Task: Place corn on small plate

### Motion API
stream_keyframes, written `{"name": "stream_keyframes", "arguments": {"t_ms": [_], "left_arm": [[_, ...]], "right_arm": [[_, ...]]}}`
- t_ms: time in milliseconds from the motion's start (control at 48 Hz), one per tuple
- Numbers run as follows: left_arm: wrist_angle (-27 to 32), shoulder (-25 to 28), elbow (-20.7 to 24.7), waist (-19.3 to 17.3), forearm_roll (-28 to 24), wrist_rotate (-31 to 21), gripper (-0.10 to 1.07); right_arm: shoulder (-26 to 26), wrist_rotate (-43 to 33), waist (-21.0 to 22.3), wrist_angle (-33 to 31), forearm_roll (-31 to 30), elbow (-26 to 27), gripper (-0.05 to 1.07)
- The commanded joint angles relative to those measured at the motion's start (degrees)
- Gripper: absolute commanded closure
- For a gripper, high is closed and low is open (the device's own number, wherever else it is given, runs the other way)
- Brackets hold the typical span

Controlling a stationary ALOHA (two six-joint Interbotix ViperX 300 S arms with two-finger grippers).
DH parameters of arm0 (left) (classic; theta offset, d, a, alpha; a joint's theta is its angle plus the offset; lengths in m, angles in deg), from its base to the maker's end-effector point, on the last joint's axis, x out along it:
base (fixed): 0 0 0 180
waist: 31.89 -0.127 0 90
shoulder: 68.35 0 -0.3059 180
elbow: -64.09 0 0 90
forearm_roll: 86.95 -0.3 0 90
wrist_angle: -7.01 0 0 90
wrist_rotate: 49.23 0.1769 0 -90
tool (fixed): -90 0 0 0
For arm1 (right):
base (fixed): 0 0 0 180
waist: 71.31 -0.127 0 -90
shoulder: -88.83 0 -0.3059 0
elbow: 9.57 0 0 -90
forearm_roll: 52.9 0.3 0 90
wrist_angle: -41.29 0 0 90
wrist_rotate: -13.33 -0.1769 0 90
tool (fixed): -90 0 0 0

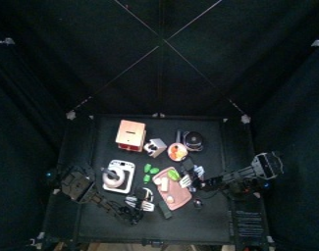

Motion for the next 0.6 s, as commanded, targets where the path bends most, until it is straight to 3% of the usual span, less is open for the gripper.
{"name": "stream_keyframes", "arguments": {"t_ms": [0, 208, 417, 583], "left_arm": [[0.5, -3.3, 0.1, -0.2, -0.4, 0.3, 0.1], [0.4, -6.0, -2.2, -0.2, -0.4, 2.6, 0.1], [-3.6, -12.0, -5.5, -0.8, 1.1, 11.6, 0.1], [-7.7, -16.6, -9.2, -3.4, 3.5, 18.1, 0.11]], "right_arm": [[1.1, 0.0, -0.1, -0.3, 0.0, 0.5, 0.26], [1.1, 0.2, -0.2, -0.9, 1.1, 0.5, 0.26], [0.9, 0.1, -1.3, -1.4, 2.9, 1.1, 0.26], [0.4, -0.4, -1.7, -1.7, 3.2, 1.4, 0.26]]}}
